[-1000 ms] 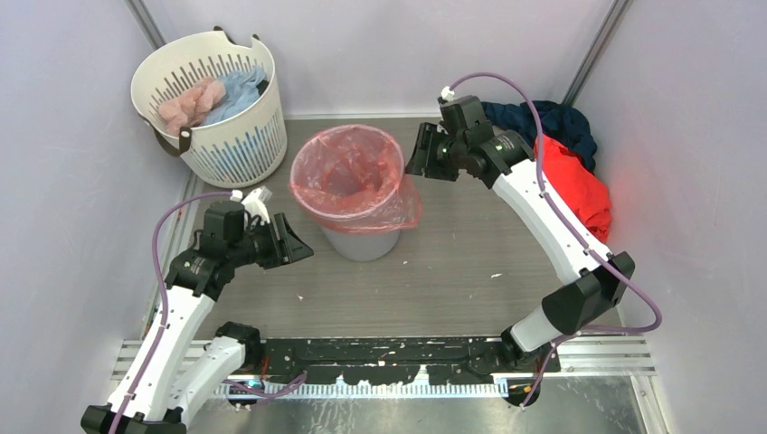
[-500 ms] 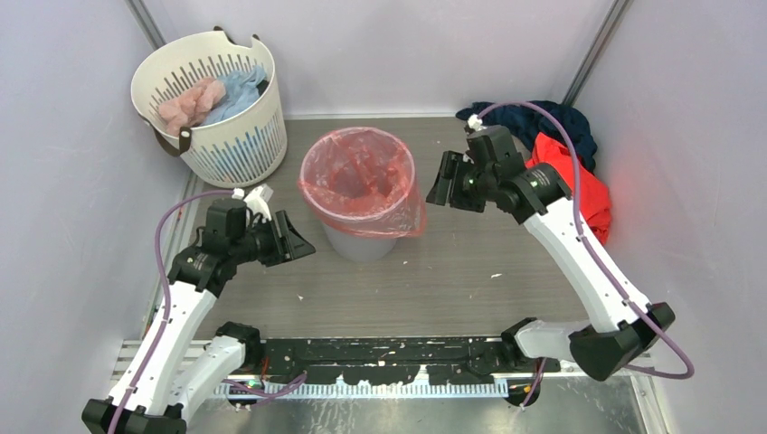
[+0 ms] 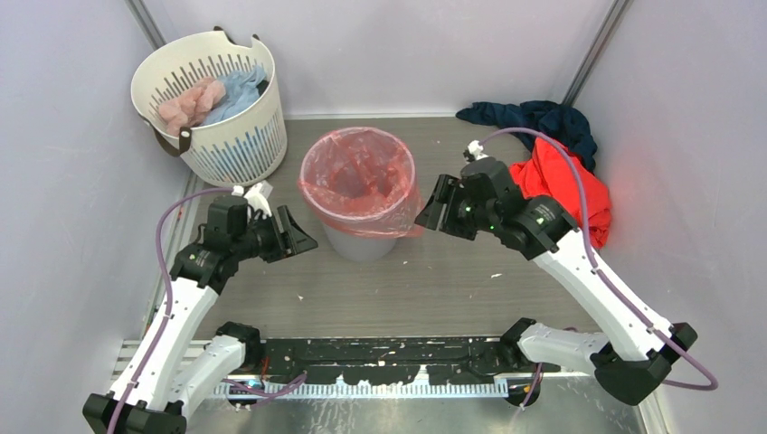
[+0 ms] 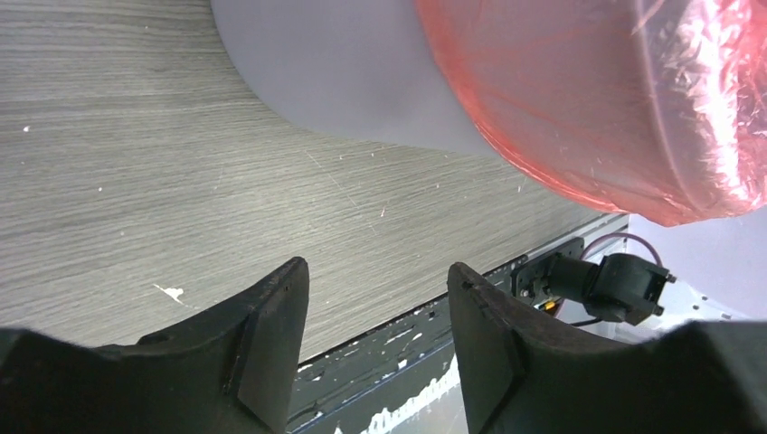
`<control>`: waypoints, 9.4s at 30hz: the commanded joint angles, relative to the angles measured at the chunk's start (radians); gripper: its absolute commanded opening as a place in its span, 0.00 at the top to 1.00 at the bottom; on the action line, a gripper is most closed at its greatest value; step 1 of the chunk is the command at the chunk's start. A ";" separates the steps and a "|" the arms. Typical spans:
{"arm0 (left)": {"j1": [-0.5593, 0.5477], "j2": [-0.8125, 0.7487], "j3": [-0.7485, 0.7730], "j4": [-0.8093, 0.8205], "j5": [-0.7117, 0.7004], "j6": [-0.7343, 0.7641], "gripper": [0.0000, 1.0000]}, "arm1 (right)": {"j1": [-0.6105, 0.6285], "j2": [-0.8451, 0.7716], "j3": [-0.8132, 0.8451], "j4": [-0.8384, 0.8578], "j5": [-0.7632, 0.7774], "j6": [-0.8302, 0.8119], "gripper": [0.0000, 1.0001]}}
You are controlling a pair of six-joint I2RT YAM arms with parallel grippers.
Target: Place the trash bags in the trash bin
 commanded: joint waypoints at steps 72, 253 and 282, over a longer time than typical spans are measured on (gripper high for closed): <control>-0.003 -0.079 0.042 0.015 -0.338 -0.060 0.00 | 0.201 0.099 -0.485 0.708 0.458 0.160 0.83; 0.100 0.311 -0.403 0.875 0.124 -0.324 0.86 | -0.028 0.470 0.335 -0.094 0.031 -0.321 0.99; 0.100 -0.109 -0.297 0.372 0.093 -0.240 0.86 | -0.081 0.073 0.223 -0.100 0.287 -0.164 0.10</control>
